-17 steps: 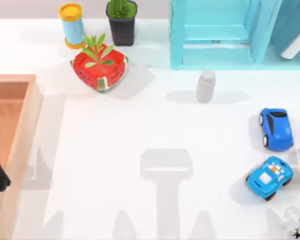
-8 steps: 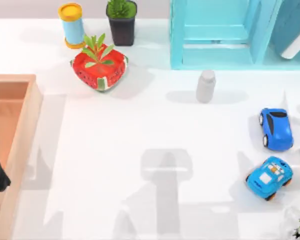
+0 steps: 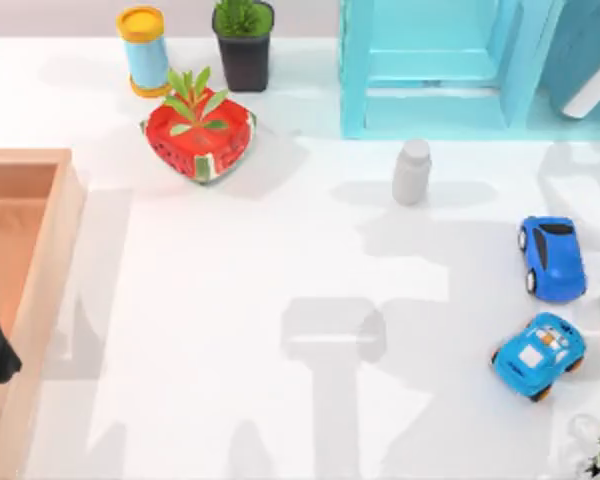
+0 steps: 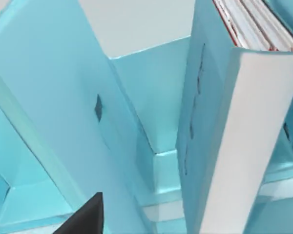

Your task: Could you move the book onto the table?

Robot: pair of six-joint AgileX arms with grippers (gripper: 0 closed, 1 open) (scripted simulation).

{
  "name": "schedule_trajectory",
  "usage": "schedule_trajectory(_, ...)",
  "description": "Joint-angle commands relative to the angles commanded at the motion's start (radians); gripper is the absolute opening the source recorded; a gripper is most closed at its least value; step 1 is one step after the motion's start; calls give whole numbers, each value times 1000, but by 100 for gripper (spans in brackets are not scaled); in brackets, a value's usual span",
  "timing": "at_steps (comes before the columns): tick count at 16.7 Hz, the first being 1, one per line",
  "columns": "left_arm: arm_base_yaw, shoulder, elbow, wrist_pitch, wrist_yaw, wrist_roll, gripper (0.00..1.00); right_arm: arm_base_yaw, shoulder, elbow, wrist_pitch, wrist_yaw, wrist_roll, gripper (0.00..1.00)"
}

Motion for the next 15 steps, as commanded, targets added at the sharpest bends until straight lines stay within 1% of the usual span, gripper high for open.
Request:
schedule_trajectory(3, 0, 0, 0, 0, 0, 0, 100, -7, 159, 65, 53, -24, 27, 100)
schedule_trajectory(5, 0, 0, 0, 0, 0, 0, 100, -11, 217, 82, 70, -33, 37, 100)
schedule_trajectory(12, 0, 0, 0, 0, 0, 0, 100, -8, 225, 91, 72, -34, 41, 100)
schedule_trajectory(15, 0, 0, 0, 0, 0, 0, 100, -7, 244, 147, 30, -30, 44, 100)
